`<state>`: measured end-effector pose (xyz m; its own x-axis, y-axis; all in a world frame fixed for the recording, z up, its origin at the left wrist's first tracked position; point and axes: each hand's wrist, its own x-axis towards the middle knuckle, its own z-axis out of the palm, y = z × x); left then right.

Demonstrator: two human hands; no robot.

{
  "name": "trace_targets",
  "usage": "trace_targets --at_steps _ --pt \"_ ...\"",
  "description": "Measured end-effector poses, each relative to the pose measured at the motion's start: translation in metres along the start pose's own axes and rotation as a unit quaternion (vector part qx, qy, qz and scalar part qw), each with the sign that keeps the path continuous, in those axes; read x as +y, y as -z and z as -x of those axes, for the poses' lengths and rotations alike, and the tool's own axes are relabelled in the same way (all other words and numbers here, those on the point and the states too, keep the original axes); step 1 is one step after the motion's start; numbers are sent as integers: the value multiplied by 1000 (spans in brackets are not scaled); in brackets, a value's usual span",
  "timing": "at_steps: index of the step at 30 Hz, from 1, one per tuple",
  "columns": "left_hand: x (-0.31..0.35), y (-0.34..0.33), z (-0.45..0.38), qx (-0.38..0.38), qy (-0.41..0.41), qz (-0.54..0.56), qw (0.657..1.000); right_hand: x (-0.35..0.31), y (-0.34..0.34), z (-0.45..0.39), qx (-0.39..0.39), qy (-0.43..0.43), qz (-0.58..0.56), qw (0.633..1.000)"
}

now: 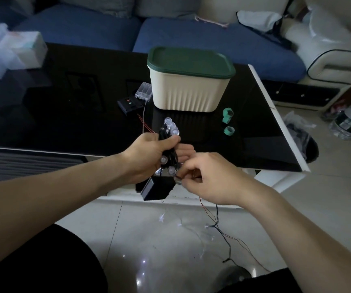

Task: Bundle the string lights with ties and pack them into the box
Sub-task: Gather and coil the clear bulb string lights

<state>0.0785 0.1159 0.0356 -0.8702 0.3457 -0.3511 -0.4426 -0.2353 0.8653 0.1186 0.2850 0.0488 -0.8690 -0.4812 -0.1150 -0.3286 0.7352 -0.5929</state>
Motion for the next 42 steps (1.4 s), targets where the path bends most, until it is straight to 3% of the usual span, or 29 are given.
trace_targets --at_steps 6,12,21,29,35,42 --pt "-14 -3 3 -37 4 -125 991 2 8 1 54 6 -44 998" --pt "-12 -8 5 -79 56 -124 988 -1 9 1 109 -6 -81 991" --pt "-6 -13 12 -153 108 -160 969 0 16 -2 202 -44 27 978" --pt "-6 -2 14 -209 44 -225 951 18 16 -3 146 -102 -97 979" --pt "-10 -2 15 -206 2 -297 932 13 14 3 144 -45 -129 980" --pt "-10 -4 18 -240 16 -233 942 11 11 -2 152 -19 -174 973"
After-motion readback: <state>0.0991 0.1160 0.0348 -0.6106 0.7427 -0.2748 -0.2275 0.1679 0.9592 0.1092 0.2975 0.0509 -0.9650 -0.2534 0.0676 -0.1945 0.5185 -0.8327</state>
